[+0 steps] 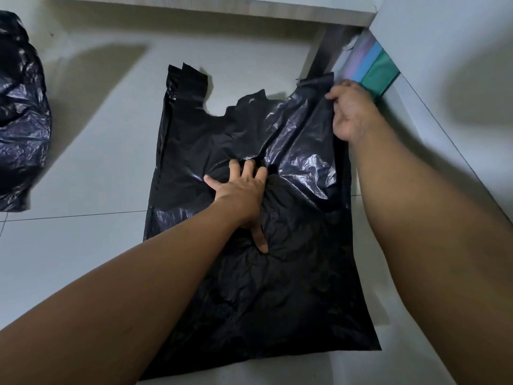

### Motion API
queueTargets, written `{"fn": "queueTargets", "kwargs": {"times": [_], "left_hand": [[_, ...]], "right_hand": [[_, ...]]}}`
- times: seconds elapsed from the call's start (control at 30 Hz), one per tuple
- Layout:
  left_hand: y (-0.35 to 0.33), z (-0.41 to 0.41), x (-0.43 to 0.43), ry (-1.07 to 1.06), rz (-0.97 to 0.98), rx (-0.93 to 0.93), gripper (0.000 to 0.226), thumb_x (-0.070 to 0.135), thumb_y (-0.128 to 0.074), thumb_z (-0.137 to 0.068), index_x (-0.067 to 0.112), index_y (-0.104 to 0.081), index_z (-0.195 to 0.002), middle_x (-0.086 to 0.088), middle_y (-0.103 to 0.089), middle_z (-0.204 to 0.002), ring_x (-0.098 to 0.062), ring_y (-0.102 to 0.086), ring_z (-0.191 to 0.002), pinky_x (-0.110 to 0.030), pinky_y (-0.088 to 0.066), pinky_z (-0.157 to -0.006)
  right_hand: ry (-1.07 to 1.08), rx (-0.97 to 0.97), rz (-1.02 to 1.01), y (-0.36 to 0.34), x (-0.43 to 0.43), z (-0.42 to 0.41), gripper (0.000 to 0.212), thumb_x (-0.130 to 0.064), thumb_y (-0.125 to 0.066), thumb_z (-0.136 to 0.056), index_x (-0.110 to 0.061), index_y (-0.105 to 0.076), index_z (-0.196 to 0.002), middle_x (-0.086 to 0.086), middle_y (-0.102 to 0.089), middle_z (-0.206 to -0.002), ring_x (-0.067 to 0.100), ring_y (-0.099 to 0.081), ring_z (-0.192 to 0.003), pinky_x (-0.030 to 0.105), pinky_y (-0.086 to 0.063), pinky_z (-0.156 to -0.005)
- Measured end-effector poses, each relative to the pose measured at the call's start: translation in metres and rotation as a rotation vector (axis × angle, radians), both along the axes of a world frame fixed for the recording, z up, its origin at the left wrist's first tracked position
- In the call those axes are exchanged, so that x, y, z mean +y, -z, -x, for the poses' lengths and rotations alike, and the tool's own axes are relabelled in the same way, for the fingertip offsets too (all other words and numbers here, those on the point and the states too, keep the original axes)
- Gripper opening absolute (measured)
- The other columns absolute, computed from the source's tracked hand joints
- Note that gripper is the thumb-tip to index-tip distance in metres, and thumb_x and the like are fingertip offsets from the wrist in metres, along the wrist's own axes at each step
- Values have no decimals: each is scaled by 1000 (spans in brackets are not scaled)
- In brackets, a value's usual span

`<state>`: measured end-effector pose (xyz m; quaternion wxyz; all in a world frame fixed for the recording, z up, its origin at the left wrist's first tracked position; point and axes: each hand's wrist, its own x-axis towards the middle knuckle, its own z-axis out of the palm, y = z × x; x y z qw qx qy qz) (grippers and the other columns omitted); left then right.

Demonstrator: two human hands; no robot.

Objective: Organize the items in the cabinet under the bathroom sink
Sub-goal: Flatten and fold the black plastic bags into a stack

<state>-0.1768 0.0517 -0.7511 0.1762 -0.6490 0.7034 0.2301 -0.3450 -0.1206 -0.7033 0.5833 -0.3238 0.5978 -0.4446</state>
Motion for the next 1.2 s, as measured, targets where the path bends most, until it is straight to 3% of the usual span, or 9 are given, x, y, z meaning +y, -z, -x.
{"fn": "queueTargets", "kwargs": {"times": [0.13, 0.3, 0.43, 0.57, 0.67, 0.8, 0.87, 1.03, 1.2], "left_hand": [[-1, 1, 0, 0, -3, -5, 158, 67, -93, -17, 24, -10, -145, -1, 0, -154, -39, 7, -147, -88, -20, -95], [1, 0, 0, -5, -8, -1, 160, 67, -93, -19, 24, -7, -147, -1, 0, -153, -40, 9, -148, -88, -19, -96], [0, 0, -1, -18, -18, 10, 159, 65, -94, -20, 24, -7, -147, -2, 0, -154, -39, 9, -148, -87, -18, -97], [0, 0, -1, -9, -16, 7, 157, 65, -94, -20, 24, -8, -146, -2, -1, -153, -40, 8, -148, -87, -18, -97], [1, 1, -2, -9, -20, 10, 159, 64, -94, -21, 25, -6, -147, 0, 3, -155, -40, 10, -148, -88, -17, -96], [2, 1, -2, -23, -20, 14, 159, 63, -95, -22, 24, -6, -148, -1, 6, -158, -39, 12, -148, -88, -15, -96], [3, 1, -1, -25, -17, 5, 159, 63, -95, -21, 23, -6, -147, 0, 6, -157, -39, 12, -148, -88, -16, -96], [3, 1, -1, -30, -19, 16, 161, 63, -95, -19, 22, -7, -147, -1, 5, -156, -39, 11, -148, -88, -16, -95], [2, 1, -1, -15, -11, 20, 163, 64, -94, -15, 23, -8, -147, 0, 1, -154, -39, 10, -147, -90, -16, -94]], "right_hand": [[222, 67, 53, 3, 2, 2, 20, -5, -53, -97, -23, -46, -92, -7, -74, -99, 11, -72, -92, 31, -52, -79], [393, 170, 109, 11, 4, -2, 16, -7, -58, -88, -7, -63, -103, 4, -71, -88, 16, -68, -70, 28, -52, -61], [74, 535, 40, 24, 6, -6, 33, -27, -70, -89, -13, -57, -116, -2, -60, -106, 20, -60, -102, 39, -55, -95], [-208, 782, 18, 26, 6, -12, 62, -31, -72, -91, -15, -41, -142, 5, -54, -133, 26, -54, -122, 42, -48, -105], [-345, 866, 24, 30, 7, -21, 73, -27, -77, -87, -17, -35, -146, 6, -50, -140, 28, -50, -129, 37, -43, -109], [-268, 683, 92, 27, 8, -32, 78, -7, -80, -82, -16, -37, -147, -2, -51, -127, 15, -58, -105, 17, -48, -77], [-257, 498, 101, 20, 8, -32, 78, 1, -75, -83, -23, -36, -147, -1, -51, -127, 13, -61, -93, 20, -52, -66], [-283, 72, -39, 7, 8, -17, 40, 8, -58, -89, -25, -59, -111, 14, -70, -110, 27, -69, -90, 39, -61, -76], [-204, -149, 21, 1, 3, -4, 31, 4, -63, -86, -19, -61, -107, 9, -71, -91, 27, -67, -90, 52, -53, -94]]}}
